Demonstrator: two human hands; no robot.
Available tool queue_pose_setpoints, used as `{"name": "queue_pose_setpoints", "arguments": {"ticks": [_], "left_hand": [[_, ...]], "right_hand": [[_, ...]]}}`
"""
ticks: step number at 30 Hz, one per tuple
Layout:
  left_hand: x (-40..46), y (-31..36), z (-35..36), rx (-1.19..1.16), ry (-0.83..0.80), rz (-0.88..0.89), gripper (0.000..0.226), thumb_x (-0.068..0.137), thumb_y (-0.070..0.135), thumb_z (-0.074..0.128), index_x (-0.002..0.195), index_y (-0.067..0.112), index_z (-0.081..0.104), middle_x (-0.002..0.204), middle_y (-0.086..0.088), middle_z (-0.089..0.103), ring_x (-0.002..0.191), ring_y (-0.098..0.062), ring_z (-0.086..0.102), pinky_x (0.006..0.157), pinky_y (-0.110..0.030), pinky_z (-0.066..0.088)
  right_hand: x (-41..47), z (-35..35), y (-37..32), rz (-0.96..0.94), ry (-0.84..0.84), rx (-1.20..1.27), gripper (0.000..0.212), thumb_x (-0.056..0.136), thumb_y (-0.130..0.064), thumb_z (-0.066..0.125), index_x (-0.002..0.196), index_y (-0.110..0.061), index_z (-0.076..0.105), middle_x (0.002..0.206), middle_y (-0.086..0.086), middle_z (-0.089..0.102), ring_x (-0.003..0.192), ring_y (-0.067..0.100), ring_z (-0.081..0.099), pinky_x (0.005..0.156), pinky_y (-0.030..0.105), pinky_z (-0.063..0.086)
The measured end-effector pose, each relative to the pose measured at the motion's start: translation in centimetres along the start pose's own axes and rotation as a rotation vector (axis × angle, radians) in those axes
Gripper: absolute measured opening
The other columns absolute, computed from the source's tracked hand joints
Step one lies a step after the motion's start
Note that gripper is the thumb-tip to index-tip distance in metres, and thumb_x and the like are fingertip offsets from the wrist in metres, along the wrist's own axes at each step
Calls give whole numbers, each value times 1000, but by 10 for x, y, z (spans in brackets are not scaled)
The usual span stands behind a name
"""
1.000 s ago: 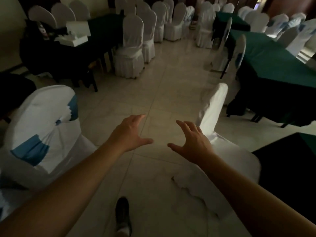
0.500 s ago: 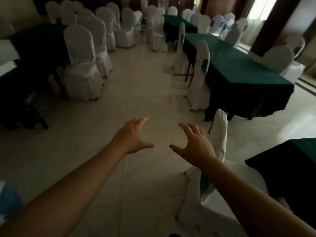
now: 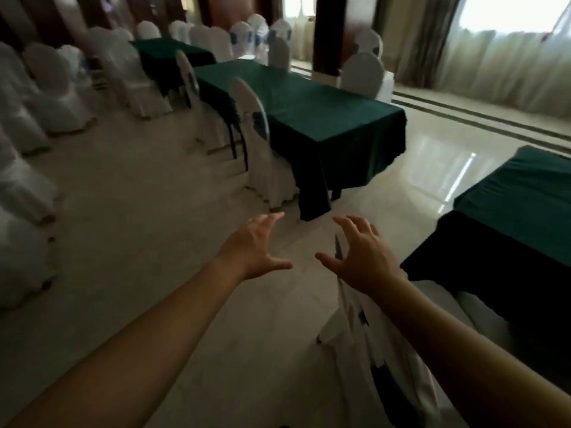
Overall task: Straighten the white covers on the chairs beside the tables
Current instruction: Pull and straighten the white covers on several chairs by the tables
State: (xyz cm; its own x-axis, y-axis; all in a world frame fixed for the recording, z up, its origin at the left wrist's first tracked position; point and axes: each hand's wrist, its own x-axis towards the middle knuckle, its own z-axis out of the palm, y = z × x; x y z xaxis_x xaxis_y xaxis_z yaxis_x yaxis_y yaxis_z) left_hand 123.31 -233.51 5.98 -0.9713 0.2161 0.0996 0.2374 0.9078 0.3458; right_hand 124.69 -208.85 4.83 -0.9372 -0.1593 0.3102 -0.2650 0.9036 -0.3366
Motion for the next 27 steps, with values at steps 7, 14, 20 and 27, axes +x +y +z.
{"name": "queue_pose_setpoints", "arguments": {"ticks": [7, 14, 20, 27], "left_hand": [[128, 42, 24, -78, -205, 436, 111, 59, 67, 78, 149, 33, 24, 148, 1, 36, 134, -20, 34, 106, -37, 34], [181, 96, 56, -109, -384, 810, 112, 49, 78, 75, 144, 36, 31, 144, 2, 41, 126, -20, 44, 100, -35, 39], [201, 112, 76, -101, -478, 1100, 120, 42, 91, 61, 144, 35, 31, 140, 2, 43, 123, -21, 44, 96, -34, 39], [212, 100, 97, 48, -481, 1260, 104, 44, 82, 72, 131, 29, 48, 126, -1, 52, 112, -25, 49, 90, -37, 45]], "right_hand": [[9, -10, 35, 345, 47, -46, 81, 75, -66, 64, 143, -30, 37, 141, 1, 45, 121, 26, 45, 93, 42, 46], [-42, -17, 38, 683, 154, -117, 86, 71, -79, 52, 142, -35, 34, 142, -3, 43, 127, 18, 42, 97, 36, 44], [-73, -13, -5, 888, 309, -194, 84, 73, -78, 56, 138, -26, 44, 134, 1, 49, 119, 22, 48, 93, 42, 48], [-101, 15, -31, 1160, 263, -201, 86, 68, -67, 69, 139, -24, 44, 131, 6, 50, 117, 28, 47, 96, 43, 44]]}}
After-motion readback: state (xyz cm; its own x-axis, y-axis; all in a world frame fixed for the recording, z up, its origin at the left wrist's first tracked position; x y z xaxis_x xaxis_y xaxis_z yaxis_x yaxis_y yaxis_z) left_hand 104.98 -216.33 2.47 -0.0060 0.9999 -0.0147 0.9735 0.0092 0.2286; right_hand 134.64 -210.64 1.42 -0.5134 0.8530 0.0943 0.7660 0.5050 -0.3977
